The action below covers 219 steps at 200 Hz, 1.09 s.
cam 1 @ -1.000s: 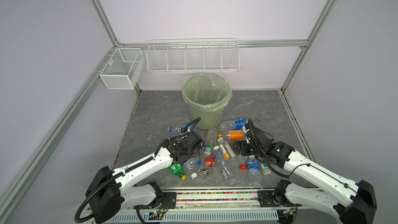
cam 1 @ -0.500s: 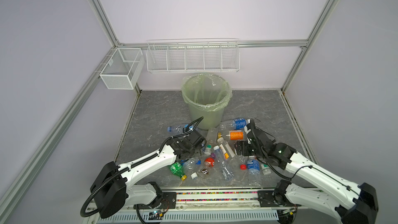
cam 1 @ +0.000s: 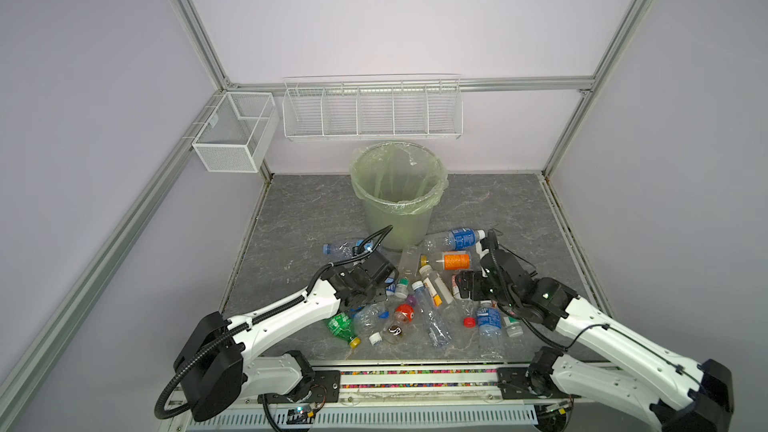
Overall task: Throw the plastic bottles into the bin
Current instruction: 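Lower the left gripper and grasp the upright blue Pocari Sweat bottle, then lift the Pocari Sweat bottle with the left gripper over the wastebasket and release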
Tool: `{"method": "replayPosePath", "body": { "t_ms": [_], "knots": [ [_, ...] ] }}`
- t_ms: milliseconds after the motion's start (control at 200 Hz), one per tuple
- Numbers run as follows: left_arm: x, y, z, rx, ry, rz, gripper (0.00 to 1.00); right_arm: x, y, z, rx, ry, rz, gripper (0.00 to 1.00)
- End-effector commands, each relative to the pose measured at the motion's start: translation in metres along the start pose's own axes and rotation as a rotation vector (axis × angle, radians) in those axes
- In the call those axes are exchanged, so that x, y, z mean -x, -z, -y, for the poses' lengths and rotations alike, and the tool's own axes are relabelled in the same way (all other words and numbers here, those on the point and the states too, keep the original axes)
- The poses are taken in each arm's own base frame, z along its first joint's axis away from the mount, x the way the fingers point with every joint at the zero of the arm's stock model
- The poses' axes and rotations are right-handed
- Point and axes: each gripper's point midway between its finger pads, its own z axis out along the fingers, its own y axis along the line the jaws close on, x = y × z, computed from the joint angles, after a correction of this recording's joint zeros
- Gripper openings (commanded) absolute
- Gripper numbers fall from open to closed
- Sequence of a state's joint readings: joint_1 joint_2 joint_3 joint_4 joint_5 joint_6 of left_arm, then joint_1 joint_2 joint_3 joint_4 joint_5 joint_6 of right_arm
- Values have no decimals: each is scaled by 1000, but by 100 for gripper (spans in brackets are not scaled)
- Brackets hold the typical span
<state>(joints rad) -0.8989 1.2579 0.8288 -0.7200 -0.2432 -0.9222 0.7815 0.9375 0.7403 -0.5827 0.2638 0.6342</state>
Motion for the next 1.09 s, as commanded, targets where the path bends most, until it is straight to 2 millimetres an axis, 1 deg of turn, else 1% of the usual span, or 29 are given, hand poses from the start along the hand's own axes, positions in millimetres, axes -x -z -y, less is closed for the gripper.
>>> {"method": "replayPosePath", "body": {
  "t_ms": [0, 80, 145, 375, 550, 710, 980, 1090],
  "knots": [
    [9, 13, 5, -27, 14, 35, 20, -5, 3, 7, -25, -15, -2, 88],
    [11, 18, 8, -45, 11, 41, 8, -4, 5, 8, -22, -21, 6, 88],
    [13, 22, 9, -60, 13, 50, 0, -4, 6, 8, -22, -22, 9, 88],
    [20, 38, 13, -110, 25, 85, 0, -2, 11, 9, -22, -31, 23, 88],
    [30, 58, 15, -157, 33, 134, 0, -1, 13, 10, -21, -34, 26, 88],
    [46, 85, 18, -227, 41, 219, 0, -2, 12, 10, -27, -36, 17, 88],
    [71, 142, 11, -291, 14, 360, 0, -3, 9, 9, -24, -41, 8, 88],
    [81, 165, 12, -328, 3, 413, 0, -3, 9, 7, -22, -46, 1, 88]
  ]
}}
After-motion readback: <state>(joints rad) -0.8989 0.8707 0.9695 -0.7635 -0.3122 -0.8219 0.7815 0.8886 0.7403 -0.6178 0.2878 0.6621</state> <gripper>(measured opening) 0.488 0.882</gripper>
